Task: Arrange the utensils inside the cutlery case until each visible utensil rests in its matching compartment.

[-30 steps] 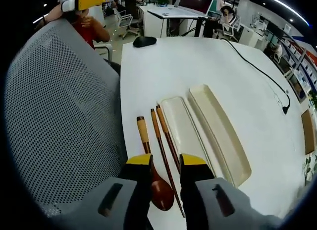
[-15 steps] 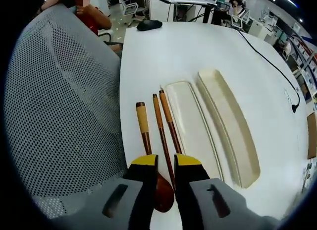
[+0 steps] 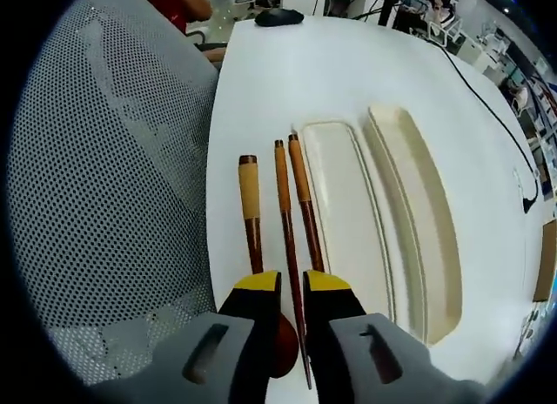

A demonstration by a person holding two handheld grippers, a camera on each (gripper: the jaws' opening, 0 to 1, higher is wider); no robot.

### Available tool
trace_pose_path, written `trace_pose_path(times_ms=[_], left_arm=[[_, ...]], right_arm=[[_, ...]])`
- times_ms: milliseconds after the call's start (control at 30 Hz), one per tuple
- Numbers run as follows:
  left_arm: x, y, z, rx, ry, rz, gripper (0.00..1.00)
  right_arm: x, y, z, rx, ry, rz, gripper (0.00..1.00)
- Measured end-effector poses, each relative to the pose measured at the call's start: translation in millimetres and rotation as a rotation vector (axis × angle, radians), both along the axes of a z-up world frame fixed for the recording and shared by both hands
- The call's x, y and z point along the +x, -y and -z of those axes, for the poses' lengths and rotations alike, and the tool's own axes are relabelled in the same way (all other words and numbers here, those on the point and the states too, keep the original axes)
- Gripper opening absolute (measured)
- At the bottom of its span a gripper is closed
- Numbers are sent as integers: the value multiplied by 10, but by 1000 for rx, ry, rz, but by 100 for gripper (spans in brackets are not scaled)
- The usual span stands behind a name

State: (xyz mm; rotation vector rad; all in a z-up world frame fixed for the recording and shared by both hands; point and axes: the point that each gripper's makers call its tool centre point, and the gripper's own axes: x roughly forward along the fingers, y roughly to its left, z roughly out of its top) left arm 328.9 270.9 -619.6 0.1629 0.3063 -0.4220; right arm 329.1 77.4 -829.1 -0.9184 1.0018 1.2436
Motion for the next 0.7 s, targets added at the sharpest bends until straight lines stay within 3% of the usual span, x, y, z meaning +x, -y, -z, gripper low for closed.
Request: trace_pose_path(times_ms=[367,700], left_arm=[[-4,45,11,17,-3,31,81],[-24,105,34,52,-7,64,81]], right_arm=[[-31,-27,40,-62,29,-74,3],[-6,-27,41,-114,-7,-16,2]])
